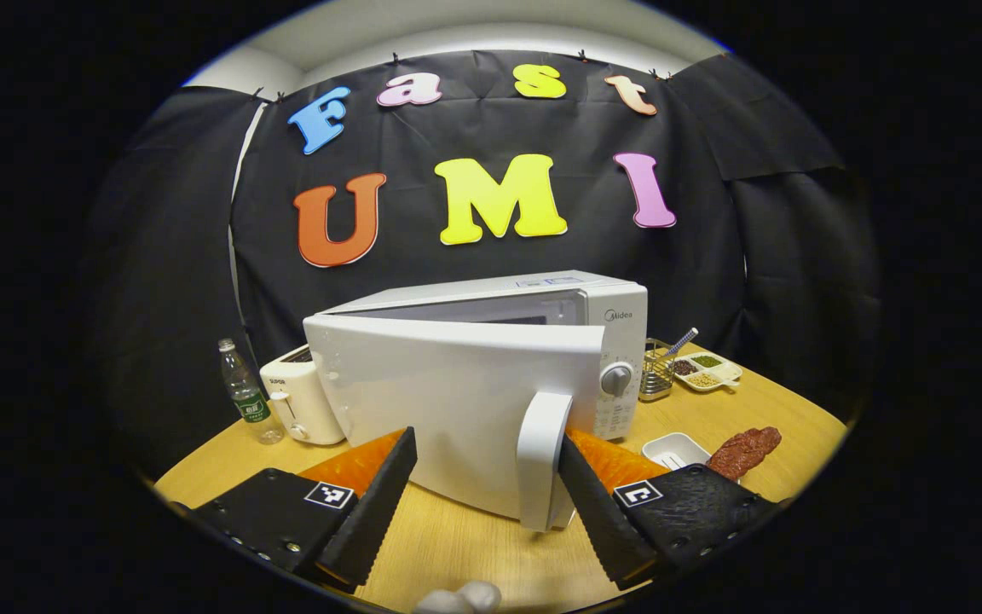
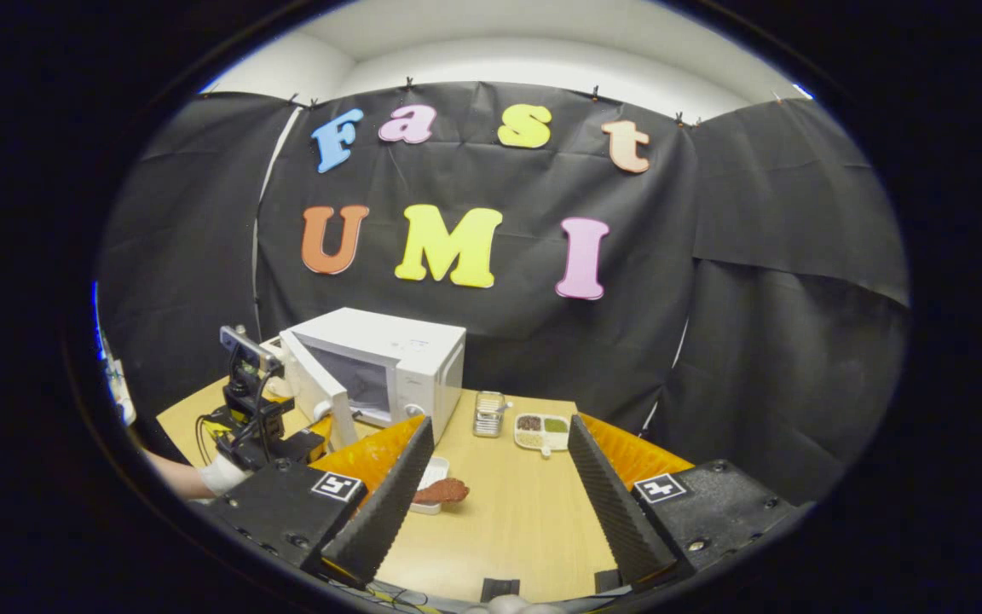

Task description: Open the microwave oven with the left hand, put the food in, and close the microwave oven.

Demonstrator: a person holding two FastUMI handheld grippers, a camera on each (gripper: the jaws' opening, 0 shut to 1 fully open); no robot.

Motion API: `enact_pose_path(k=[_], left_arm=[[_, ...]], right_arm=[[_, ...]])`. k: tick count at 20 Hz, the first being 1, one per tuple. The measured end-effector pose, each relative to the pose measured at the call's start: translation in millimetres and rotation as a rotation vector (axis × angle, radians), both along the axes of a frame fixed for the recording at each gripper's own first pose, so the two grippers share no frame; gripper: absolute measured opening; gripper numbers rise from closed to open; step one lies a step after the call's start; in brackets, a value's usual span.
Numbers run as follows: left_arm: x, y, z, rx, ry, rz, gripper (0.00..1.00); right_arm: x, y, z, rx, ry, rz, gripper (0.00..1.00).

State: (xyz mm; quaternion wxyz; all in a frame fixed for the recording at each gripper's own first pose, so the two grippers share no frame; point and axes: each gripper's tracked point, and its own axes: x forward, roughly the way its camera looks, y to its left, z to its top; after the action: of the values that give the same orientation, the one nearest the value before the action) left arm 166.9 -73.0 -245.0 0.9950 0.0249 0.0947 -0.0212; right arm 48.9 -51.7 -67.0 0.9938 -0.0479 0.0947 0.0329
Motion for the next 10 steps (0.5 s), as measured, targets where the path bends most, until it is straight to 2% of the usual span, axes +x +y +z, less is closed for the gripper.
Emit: enact_pose_path(k=[2,3,4,5,10], left_arm=[[-15.7,14.0,-0.2,0.009,0.008,0.003,0.95],[-25.1,23.6,-0.9,0.015,0.013,0.007,0.95],[-34.1,33.0,-1.2,0.019,0.017,0.011,0.95],[-43.8,43.5,-2.2,0.029,0.021,0.016,0.95],[-83.7,103.6,-5.2,0.077,0.041,0.057,0.95]], right_arm=[[-3.2,10.9,-5.5,0.014,0.01,0.009,0.96],[-5.3,17.3,-9.7,0.023,0.017,0.015,1.0],[-7.9,24.9,-12.4,0.032,0.021,0.02,0.96],[-9.9,31.7,-16.2,0.041,0.024,0.022,1.0],[-23.8,70.2,-43.0,0.073,0.057,0.053,1.0]])
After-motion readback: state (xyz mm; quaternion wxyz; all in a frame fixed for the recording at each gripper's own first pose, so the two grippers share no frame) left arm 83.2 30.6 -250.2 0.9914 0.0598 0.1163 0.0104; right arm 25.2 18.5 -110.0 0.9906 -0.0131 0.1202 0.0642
